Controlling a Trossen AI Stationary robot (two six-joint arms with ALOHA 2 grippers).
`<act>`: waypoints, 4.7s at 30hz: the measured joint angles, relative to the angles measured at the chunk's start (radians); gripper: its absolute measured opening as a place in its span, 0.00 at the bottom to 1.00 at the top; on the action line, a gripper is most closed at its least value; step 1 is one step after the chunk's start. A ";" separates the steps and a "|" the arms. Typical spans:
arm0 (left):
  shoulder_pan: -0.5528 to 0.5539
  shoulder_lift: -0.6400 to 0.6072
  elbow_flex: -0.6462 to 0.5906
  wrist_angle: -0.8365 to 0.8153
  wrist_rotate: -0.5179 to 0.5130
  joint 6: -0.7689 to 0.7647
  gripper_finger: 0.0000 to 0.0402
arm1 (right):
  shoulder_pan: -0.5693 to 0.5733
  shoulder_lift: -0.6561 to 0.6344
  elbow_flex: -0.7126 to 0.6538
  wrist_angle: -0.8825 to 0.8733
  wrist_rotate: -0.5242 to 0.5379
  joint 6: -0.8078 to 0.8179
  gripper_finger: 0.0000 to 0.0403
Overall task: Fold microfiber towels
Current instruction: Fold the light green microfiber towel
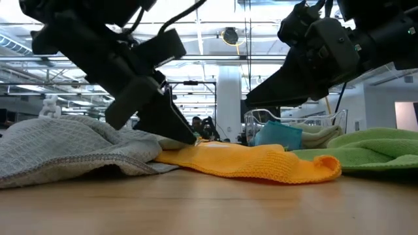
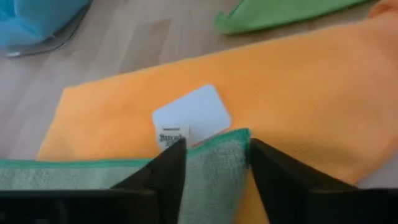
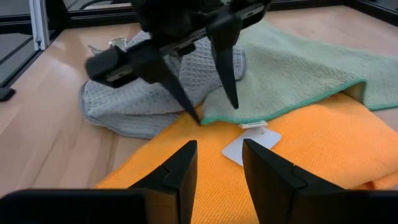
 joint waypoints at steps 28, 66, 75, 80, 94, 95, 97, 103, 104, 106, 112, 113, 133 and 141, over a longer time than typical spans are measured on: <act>-0.043 -0.530 0.000 -0.167 0.093 0.171 0.01 | -0.045 0.112 0.164 0.077 0.100 -0.150 0.42; -0.365 -0.725 0.000 -0.391 0.065 0.135 0.03 | -0.199 0.398 0.519 -0.246 -0.110 -0.392 0.53; -0.388 -0.784 0.000 -0.612 -0.041 -0.018 0.02 | -0.177 0.293 0.505 -0.467 -0.055 -0.371 0.53; -0.388 -0.788 0.000 -0.682 -0.060 -0.090 0.05 | -0.128 0.134 0.415 -0.571 0.045 -0.365 0.57; -0.388 -0.787 0.000 -0.703 -0.065 -0.100 0.04 | -0.251 0.084 0.168 -0.387 -0.057 -0.480 0.66; -0.388 -0.787 0.000 -0.709 -0.065 -0.101 0.03 | -0.252 0.087 0.167 -0.381 -0.051 -0.502 0.64; -0.388 -0.787 0.000 -0.707 -0.065 -0.101 0.01 | -0.255 0.088 0.166 -0.380 -0.022 -0.555 0.61; -0.388 -0.787 0.000 -0.710 -0.067 -0.098 0.05 | -0.288 0.088 0.165 -0.372 0.019 -0.701 0.51; -0.388 -0.787 0.000 -0.712 -0.067 -0.098 0.06 | -0.297 0.088 0.165 -0.370 0.004 -0.716 0.50; -0.388 -0.787 0.000 -0.724 -0.067 -0.096 0.06 | -0.313 0.088 0.165 -0.366 -0.028 -0.738 0.46; -0.388 -0.787 0.000 -0.752 -0.068 -0.104 0.02 | -0.328 0.127 0.166 -0.332 -0.088 -0.818 0.31; -0.388 -0.787 0.000 -0.758 -0.071 -0.109 0.02 | -0.329 0.139 0.166 -0.315 -0.107 -0.822 0.28; -0.386 -0.816 0.000 -0.763 -0.169 -0.043 0.03 | -0.274 -0.029 0.166 -0.373 -0.043 -0.676 0.01; -0.383 -0.882 0.000 -0.595 -0.458 0.259 0.04 | -0.226 -0.259 0.189 -0.384 0.095 -0.582 0.00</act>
